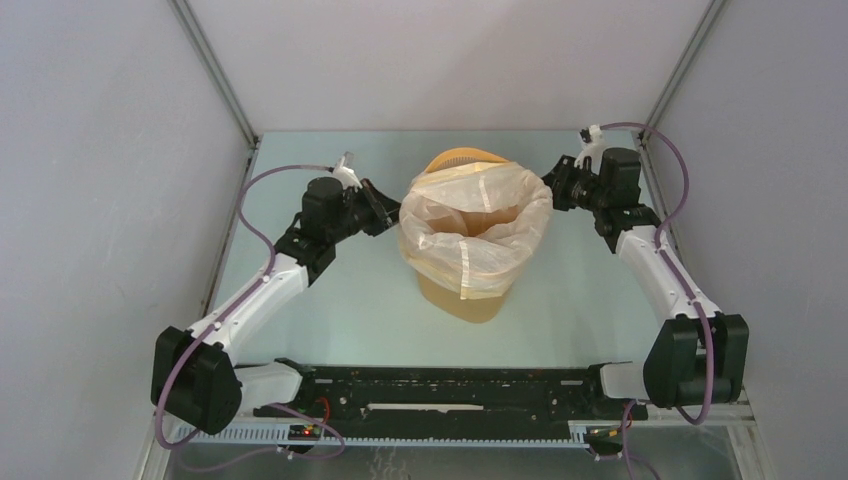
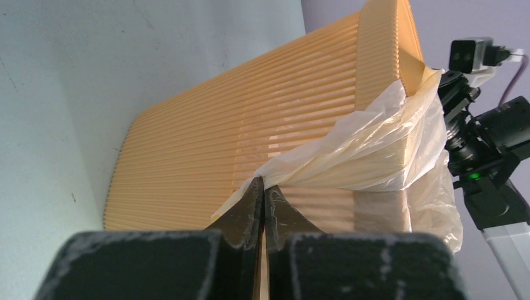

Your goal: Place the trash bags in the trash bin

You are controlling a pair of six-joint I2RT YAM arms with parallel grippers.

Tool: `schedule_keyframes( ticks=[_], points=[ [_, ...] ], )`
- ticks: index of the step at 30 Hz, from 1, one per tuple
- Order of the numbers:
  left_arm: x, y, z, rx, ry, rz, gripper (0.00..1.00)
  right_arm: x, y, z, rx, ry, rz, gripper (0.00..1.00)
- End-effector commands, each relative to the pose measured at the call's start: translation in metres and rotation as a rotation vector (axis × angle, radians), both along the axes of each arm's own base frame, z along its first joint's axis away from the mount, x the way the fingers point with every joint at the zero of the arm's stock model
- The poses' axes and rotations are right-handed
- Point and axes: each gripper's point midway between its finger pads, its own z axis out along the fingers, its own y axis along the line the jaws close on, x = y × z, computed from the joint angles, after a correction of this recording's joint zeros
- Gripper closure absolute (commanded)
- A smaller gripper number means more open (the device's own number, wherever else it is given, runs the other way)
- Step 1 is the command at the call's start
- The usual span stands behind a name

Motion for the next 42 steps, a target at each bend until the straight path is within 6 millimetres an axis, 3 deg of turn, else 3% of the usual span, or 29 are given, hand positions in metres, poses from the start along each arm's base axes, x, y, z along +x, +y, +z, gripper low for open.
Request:
schedule_keyframes(
  ticks=[1,4,8,13,17,19,22,26,29,35,38,42],
  points=[
    [-0.003,0.000,-0.001,-0.022,0.011,-0.024,0.95,-0.001,0.015,0.015,0.074,0.023,0.037,0.72],
    [-0.003,0.005,0.004,-0.036,0.009,0.007,0.97,0.008,0.017,0.026,0.074,0.005,0.025,0.69],
    [-0.004,0.004,-0.004,-0.110,0.122,0.022,0.98,0.016,0.019,0.012,0.157,0.164,-0.090,0.72],
    [0.009,0.001,0.006,-0.165,0.144,0.051,0.95,-0.002,0.032,-0.020,0.211,0.241,-0.142,0.72],
    [0.027,-0.004,0.025,-0.161,0.105,0.055,0.95,-0.023,0.020,-0.048,0.177,0.276,-0.175,0.72],
    [0.034,-0.007,0.025,-0.160,0.115,0.052,0.95,-0.033,0.017,-0.060,0.150,0.306,-0.174,0.72],
    [0.039,-0.005,0.003,-0.116,0.166,0.069,0.97,-0.038,0.020,-0.054,0.131,0.280,-0.141,0.72],
    [0.031,0.001,-0.039,-0.033,0.244,0.071,0.98,-0.032,0.018,-0.026,0.108,0.202,-0.134,0.70],
    [0.024,0.006,-0.062,0.002,0.282,0.078,0.98,-0.023,0.020,-0.019,0.097,0.196,-0.115,0.68],
    [0.013,0.009,-0.090,0.044,0.331,0.053,0.98,-0.015,0.030,-0.016,0.097,0.191,-0.084,0.66],
    [0.011,0.012,-0.084,0.046,0.322,0.054,0.97,-0.014,0.026,-0.033,0.066,0.230,-0.083,0.66],
    [0.016,0.012,-0.045,0.062,0.238,0.037,0.95,-0.020,0.015,-0.070,0.018,0.305,-0.088,0.66]
  ],
)
